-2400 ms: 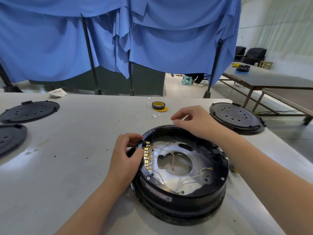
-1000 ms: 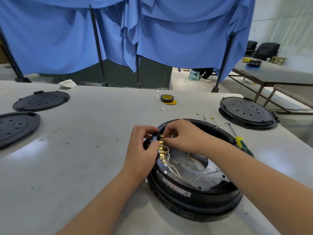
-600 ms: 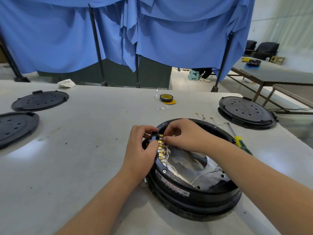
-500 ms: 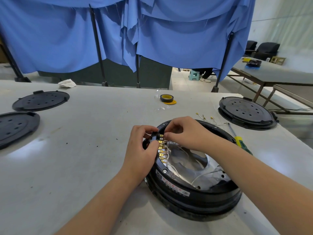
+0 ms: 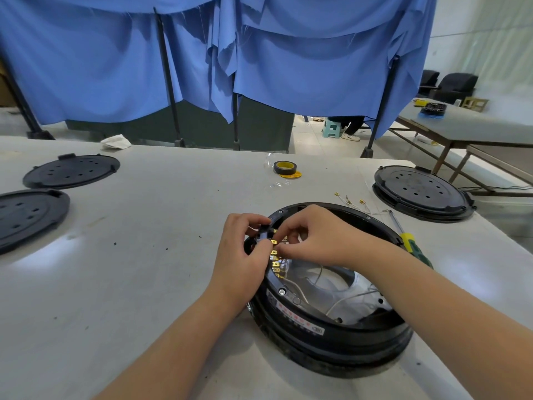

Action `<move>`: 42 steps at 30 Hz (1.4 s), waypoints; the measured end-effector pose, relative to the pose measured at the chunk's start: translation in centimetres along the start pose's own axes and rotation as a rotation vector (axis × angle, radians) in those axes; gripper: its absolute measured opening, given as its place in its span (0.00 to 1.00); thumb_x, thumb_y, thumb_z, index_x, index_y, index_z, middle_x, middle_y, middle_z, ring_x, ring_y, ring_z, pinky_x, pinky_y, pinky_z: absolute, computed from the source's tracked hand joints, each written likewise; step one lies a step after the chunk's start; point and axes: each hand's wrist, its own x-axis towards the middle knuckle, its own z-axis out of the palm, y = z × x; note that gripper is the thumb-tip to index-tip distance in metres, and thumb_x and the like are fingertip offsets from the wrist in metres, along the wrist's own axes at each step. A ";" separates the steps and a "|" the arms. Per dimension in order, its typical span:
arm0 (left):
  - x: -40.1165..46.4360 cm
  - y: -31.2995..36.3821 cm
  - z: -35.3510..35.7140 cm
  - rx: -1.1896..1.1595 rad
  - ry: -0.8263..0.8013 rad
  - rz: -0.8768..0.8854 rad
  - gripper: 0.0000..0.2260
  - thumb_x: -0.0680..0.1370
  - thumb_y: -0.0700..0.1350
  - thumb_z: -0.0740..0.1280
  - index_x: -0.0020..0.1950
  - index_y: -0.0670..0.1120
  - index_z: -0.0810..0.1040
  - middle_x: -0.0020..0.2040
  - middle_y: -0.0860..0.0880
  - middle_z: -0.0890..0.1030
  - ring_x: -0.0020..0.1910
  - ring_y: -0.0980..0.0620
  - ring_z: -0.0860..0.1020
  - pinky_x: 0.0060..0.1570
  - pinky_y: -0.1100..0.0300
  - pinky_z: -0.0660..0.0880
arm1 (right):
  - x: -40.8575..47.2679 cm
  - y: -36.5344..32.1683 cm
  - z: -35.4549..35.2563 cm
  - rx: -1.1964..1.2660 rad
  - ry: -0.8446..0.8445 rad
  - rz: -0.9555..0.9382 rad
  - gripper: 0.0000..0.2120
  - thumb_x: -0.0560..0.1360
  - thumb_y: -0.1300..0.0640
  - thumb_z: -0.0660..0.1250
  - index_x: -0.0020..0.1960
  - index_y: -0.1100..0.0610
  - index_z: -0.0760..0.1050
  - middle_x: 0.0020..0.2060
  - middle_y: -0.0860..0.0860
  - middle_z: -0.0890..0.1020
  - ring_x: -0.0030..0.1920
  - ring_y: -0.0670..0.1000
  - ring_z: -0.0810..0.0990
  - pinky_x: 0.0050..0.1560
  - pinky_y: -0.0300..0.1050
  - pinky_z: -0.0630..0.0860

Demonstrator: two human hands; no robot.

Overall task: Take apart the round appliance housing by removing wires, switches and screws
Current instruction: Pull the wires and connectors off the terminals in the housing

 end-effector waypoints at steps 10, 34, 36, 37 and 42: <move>-0.1 0.0 0.0 -0.001 -0.004 -0.004 0.12 0.67 0.43 0.60 0.48 0.54 0.75 0.50 0.52 0.73 0.48 0.65 0.73 0.44 0.77 0.68 | 0.0 -0.5 0.2 0.028 -0.024 0.031 0.07 0.71 0.53 0.72 0.35 0.53 0.82 0.22 0.44 0.77 0.25 0.39 0.70 0.27 0.29 0.66; -0.1 -0.1 -0.1 -0.008 -0.010 0.000 0.12 0.69 0.42 0.60 0.49 0.52 0.76 0.51 0.51 0.74 0.48 0.66 0.73 0.45 0.77 0.68 | 0.3 -0.7 0.3 -0.092 -0.066 -0.037 0.03 0.72 0.58 0.68 0.40 0.55 0.78 0.28 0.45 0.75 0.26 0.39 0.70 0.29 0.30 0.66; -0.1 -0.1 -0.1 -0.009 -0.014 -0.008 0.12 0.69 0.42 0.60 0.50 0.52 0.76 0.51 0.52 0.74 0.48 0.65 0.73 0.45 0.77 0.68 | 0.3 -0.7 0.3 -0.090 -0.070 -0.040 0.03 0.72 0.58 0.68 0.40 0.55 0.78 0.28 0.45 0.74 0.26 0.39 0.69 0.28 0.30 0.66; -0.1 -0.1 -0.1 -0.008 -0.014 -0.013 0.12 0.68 0.43 0.60 0.50 0.52 0.76 0.51 0.52 0.73 0.48 0.65 0.73 0.44 0.77 0.68 | 0.3 -0.7 0.3 -0.089 -0.073 -0.042 0.03 0.72 0.58 0.68 0.40 0.55 0.77 0.28 0.45 0.74 0.26 0.39 0.69 0.28 0.30 0.66; -0.1 -0.2 -0.1 -0.004 -0.014 -0.012 0.12 0.68 0.43 0.60 0.49 0.52 0.75 0.50 0.52 0.73 0.48 0.65 0.73 0.44 0.77 0.68 | 0.2 -0.9 0.2 -0.102 -0.079 -0.051 0.04 0.72 0.58 0.68 0.38 0.55 0.77 0.28 0.46 0.73 0.27 0.41 0.68 0.28 0.31 0.66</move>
